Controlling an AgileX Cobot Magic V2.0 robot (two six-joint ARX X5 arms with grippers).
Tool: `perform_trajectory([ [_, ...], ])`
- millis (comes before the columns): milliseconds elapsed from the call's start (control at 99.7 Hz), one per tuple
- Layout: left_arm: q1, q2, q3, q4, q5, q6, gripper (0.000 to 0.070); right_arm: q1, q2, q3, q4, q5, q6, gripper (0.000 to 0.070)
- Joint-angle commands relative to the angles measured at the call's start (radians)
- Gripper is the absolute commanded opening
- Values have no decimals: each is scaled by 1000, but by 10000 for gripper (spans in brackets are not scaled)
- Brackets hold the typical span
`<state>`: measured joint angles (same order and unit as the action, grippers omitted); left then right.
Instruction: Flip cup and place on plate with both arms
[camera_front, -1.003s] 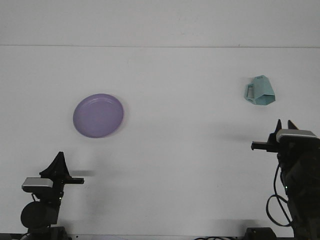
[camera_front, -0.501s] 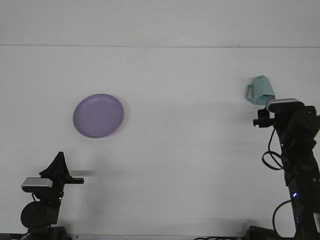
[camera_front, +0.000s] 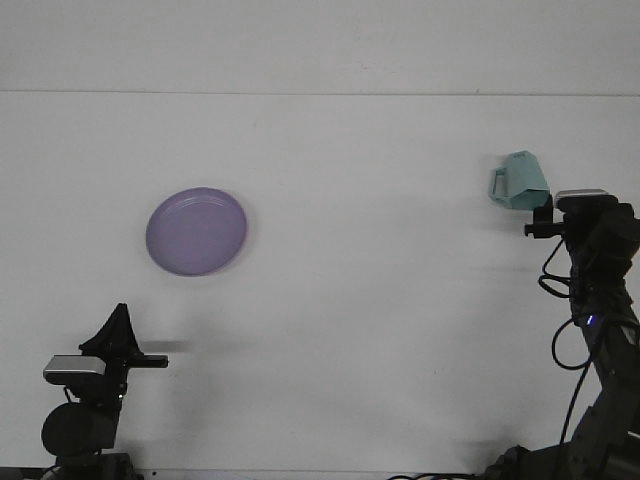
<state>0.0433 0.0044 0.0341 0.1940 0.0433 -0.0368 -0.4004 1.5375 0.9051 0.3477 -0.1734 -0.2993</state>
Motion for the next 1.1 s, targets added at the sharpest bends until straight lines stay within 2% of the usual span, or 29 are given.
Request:
perform_trajectory([
  [0, 1, 0, -18, 9, -2, 0, 13, -14, 60, 8, 33, -11, 2, 525],
  [180, 1, 0, -18, 9, -2, -1, 13, -42, 187, 8, 178, -41, 1, 525],
  [461, 1, 0, -18, 8, -2, 0, 13, -49, 332, 23, 353, -86, -46, 525],
  [842, 1, 0, -18, -42, -2, 0, 13, -49, 477, 176, 355, -119, -65, 525],
  [983, 0, 0, -18, -40, -2, 2, 13, -49, 518, 242, 346, -169, -66, 524],
  [1093, 1, 0, -18, -40, -2, 2, 13, -48, 559, 299, 328, -175, -66, 524],
])
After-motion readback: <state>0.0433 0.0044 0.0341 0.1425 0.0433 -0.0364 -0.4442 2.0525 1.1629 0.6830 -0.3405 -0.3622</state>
